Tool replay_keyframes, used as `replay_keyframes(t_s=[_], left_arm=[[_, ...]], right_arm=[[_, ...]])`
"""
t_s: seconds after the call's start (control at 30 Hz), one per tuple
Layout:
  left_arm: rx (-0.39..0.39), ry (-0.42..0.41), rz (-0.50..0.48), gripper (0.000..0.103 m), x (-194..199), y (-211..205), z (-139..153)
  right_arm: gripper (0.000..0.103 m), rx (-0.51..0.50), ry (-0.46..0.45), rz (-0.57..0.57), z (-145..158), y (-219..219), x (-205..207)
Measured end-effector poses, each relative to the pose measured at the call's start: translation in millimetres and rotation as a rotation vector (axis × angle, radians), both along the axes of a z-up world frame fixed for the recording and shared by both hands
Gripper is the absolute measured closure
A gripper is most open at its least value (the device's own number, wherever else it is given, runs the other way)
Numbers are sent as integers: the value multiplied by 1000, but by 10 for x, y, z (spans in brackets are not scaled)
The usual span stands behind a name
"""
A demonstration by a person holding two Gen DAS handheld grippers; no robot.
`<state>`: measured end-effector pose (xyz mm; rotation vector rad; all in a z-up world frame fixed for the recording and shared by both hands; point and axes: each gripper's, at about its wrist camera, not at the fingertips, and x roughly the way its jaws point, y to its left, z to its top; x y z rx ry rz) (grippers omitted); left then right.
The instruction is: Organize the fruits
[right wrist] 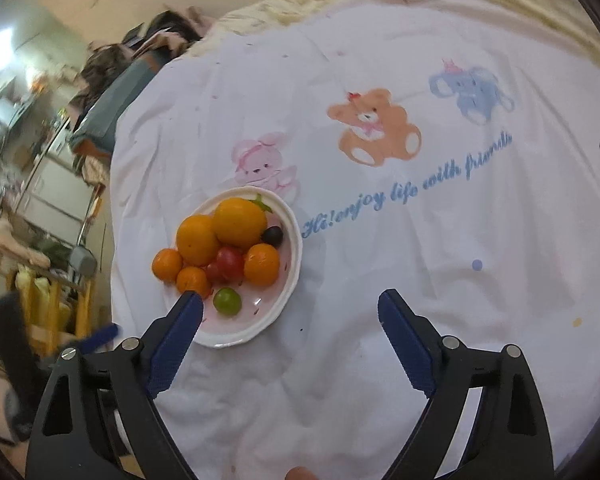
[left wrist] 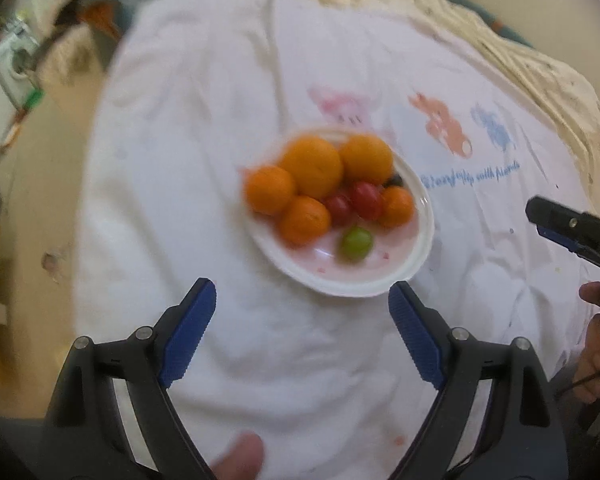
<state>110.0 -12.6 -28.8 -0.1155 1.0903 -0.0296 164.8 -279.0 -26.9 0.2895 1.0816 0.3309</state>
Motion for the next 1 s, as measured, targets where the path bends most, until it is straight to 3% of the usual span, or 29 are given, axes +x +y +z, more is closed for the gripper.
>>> replay_keyframes(t_s=[0.13,0.2,0.4,0.5,0.6,0.77,1.0], left_arm=[[21,-85,49,16,-226,192,246],[27,-118,59,8,-308,212,314],[47,-204,96,3,-552,221,384],[32,-232,103,1,-635,220,386],[48,-266,92,1,-716,203,381],[72,-289,124,1,-754,214,373],[96,-306,103,1,-759,153,377]], right_arm=[[11,-95,-82,22,100,117,-216],[11,-111,-109,29,131,154,-348],[11,-129,-226,45,272,284,-741],[1,-135,-266,25,288,354,-893],[0,-95,-279,27,289,412,-964],[0,-226,-372,23,293,578,-1036],[0,-230,-395,8,303,602,-1036]])
